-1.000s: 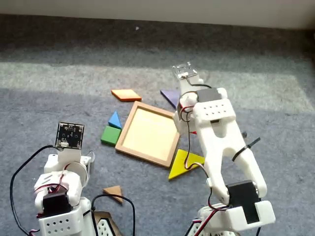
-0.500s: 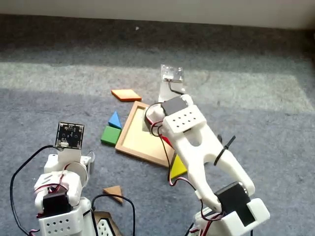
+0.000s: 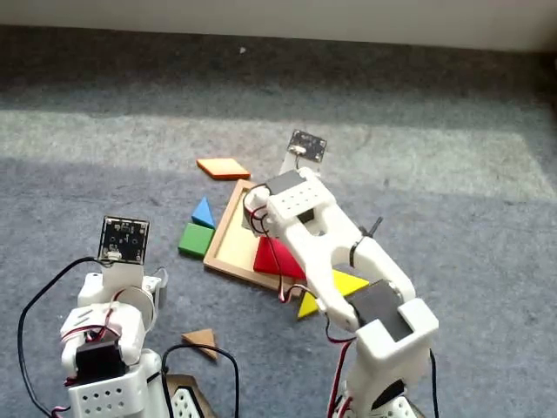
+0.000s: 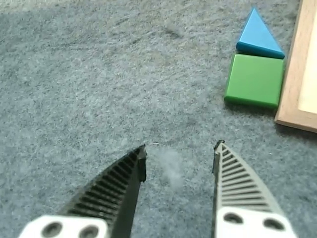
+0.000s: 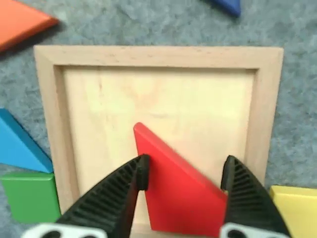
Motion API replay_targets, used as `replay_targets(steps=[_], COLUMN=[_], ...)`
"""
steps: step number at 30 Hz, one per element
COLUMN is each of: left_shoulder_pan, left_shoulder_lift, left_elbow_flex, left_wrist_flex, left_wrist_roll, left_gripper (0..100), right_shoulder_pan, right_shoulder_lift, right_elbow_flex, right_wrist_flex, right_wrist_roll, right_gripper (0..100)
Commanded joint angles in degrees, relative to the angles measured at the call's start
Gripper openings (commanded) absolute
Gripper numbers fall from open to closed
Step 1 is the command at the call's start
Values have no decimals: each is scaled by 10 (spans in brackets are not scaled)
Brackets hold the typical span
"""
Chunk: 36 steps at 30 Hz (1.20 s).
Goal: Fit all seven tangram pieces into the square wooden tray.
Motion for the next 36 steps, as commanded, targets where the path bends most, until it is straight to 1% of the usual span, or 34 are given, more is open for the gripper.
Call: replay_targets(steps=[1,3,7,8,10,12,17,19,23,24,27,30,36], left_shoulder_pan=[-7,-7,-7,-7,-7,-7,-7,-7,-7,-7,-7,-7,-7], left_shoulder_lift=[-9,-9,-9,-9,-9,-9,-9,-9,-9,-9,-9,-9,-9], left_elbow_flex=[-5,-5,-5,-5,-5,-5,-5,-5,-5,-5,-5,-5,-5], left_wrist_flex=[-1,-1,-1,-1,-1,-1,-1,-1,-1,-1,-1,-1,-1], left_wrist_roll=[-6,-6,-6,-6,-6,-6,-6,-6,-6,-6,-6,-6,-6], left_gripper=[231,231,231,231,231,231,231,231,231,231,231,231,231], right_shoulder_pan=[-2,-1,-3,-3,-4,-6,-53,-74,-90,-90,-87,-73,7], right_shoulder_lift=[1,0,-20,-29,-49,-62,-48,-30,12,25,62,95,99], right_elbow_flex=[-39,-42,-90,-104,-124,-136,-132,-134,-144,-151,-159,-162,-162], right_wrist_flex=[-7,0,65,84,111,116,110,110,95,83,51,46,46], right_wrist_roll=[-22,-18,-15,0,50,105,258,298,358,370,380,380,380], right_gripper=[224,224,224,224,224,223,217,172,9,2,6,6,5])
